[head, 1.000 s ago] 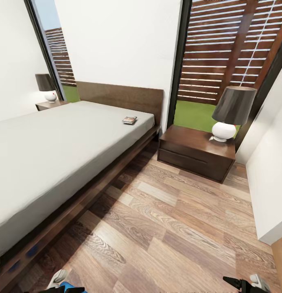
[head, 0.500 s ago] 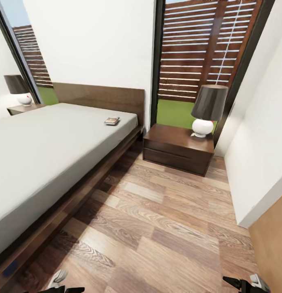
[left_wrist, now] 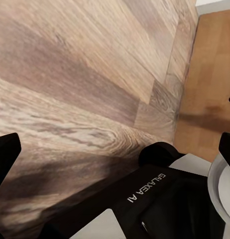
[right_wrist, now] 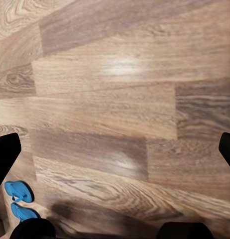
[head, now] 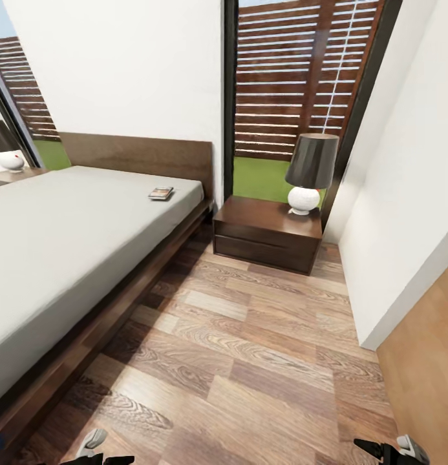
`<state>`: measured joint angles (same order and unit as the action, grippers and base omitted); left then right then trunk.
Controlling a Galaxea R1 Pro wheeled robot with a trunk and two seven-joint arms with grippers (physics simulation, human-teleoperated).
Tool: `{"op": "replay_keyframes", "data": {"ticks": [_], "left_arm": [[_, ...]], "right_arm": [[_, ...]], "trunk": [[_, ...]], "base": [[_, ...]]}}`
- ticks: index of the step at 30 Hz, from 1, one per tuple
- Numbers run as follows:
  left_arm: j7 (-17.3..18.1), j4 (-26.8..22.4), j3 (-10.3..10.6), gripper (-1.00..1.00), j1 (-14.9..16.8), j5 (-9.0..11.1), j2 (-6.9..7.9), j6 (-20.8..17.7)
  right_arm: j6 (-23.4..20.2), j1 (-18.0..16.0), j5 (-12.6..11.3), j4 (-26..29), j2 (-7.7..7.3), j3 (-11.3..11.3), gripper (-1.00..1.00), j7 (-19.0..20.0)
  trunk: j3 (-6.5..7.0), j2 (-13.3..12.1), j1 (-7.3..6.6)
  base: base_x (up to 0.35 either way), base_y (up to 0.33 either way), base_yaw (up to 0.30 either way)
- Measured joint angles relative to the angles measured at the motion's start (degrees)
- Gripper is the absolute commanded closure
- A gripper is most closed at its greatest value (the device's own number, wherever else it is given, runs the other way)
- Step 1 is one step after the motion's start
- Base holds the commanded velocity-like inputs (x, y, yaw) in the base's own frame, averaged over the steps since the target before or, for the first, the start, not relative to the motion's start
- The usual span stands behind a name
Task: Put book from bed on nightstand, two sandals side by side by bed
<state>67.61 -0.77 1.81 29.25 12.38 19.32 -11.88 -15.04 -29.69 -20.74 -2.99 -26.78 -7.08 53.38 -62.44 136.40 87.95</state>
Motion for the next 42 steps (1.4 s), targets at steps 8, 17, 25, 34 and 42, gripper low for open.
{"op": "replay_keyframes", "data": {"ticks": [8,17,25,34,42], "left_arm": [[0.0,0.0,0.0,-1.00,0.0,0.0,0.00,0.0],[0.0,0.0,0.0,-1.00,0.0,0.0,0.00,0.0],[0.0,0.0,0.0,-1.00,0.0,0.0,0.00,-0.1],[0.0,0.0,0.0,-1.00,0.0,0.0,0.00,-0.1],[0.0,0.0,-0.1,-1.00,0.0,0.0,0.04,-0.1]], "right_arm": [[0.1,0.0,0.1,0.0,0.06,0.0,-1.00,0.0],[0.2,0.0,0.0,0.0,0.07,0.0,-1.00,0.1],[0.2,0.0,0.0,0.0,0.03,0.0,-1.00,0.1],[0.2,0.0,0.0,0.0,0.08,0.0,-1.00,0.1],[0.3,0.0,0.0,0.0,0.05,0.0,-1.00,0.1]], "trunk": [[0.00,0.0,0.00],[0.00,0.0,0.00],[0.00,0.0,-0.01],[0.00,0.0,-0.01],[0.00,0.0,-0.01]], "base": [[0.000,0.000,-0.017],[0.006,0.000,-0.003],[0.062,-0.045,-0.001],[0.083,-0.094,0.000],[0.086,-0.095,0.000]]}}
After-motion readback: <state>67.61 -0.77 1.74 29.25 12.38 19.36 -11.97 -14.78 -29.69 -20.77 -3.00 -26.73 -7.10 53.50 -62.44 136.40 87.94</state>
